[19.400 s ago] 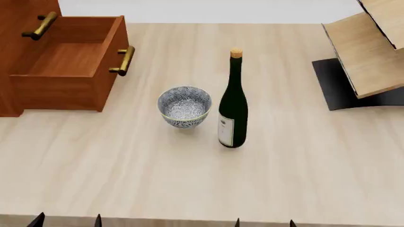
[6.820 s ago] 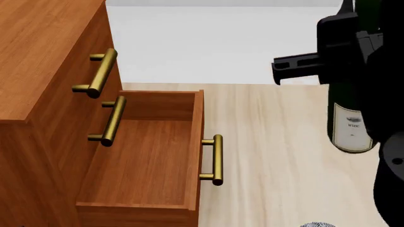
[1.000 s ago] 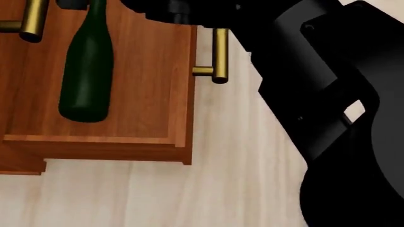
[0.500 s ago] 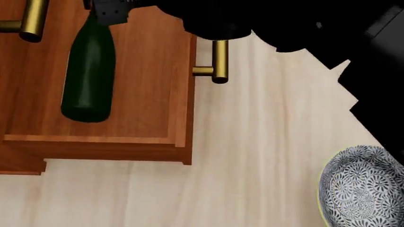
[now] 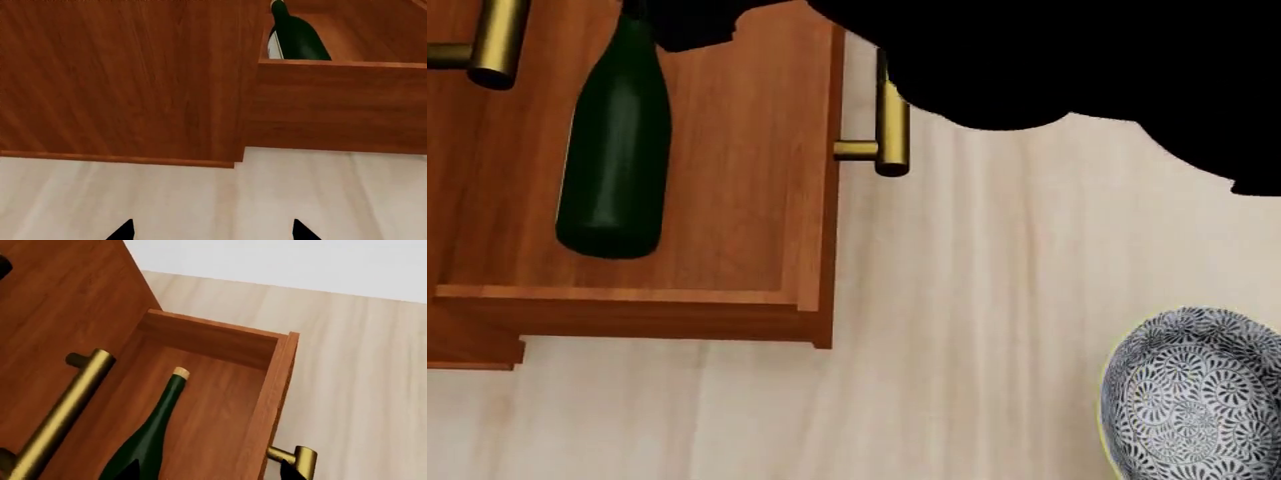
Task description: Put the wine bottle in the bottom drawer of the cabinet.
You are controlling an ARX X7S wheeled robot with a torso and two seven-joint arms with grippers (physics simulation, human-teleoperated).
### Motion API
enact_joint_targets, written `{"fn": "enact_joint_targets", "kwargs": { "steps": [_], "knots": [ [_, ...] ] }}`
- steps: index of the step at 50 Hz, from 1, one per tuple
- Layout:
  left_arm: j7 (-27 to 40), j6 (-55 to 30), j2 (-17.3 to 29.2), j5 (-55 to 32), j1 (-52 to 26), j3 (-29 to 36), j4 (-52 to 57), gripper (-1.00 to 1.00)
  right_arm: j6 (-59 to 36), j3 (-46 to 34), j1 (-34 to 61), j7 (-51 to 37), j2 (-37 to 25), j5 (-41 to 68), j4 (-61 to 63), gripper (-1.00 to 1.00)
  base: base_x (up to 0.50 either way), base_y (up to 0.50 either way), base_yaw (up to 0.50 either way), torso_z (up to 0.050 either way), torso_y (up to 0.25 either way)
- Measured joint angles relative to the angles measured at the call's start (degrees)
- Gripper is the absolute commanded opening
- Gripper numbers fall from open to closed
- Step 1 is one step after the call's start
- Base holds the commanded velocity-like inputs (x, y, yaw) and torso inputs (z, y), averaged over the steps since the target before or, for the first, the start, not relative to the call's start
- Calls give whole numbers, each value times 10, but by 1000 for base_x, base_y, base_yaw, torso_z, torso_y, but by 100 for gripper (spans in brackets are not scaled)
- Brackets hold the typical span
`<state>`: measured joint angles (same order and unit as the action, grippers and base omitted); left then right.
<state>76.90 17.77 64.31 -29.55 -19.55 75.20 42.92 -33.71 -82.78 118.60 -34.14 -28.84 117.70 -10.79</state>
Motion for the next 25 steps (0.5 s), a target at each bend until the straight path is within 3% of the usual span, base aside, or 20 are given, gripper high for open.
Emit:
{"fn": "enact_joint_targets", "kwargs": {
  "steps": [25],
  "knots": [
    [5, -9, 7, 2, 2, -8, 11, 100, 46, 60, 2, -105, -175, -4, 269, 100, 0, 0, 0, 0, 0]
  ]
}}
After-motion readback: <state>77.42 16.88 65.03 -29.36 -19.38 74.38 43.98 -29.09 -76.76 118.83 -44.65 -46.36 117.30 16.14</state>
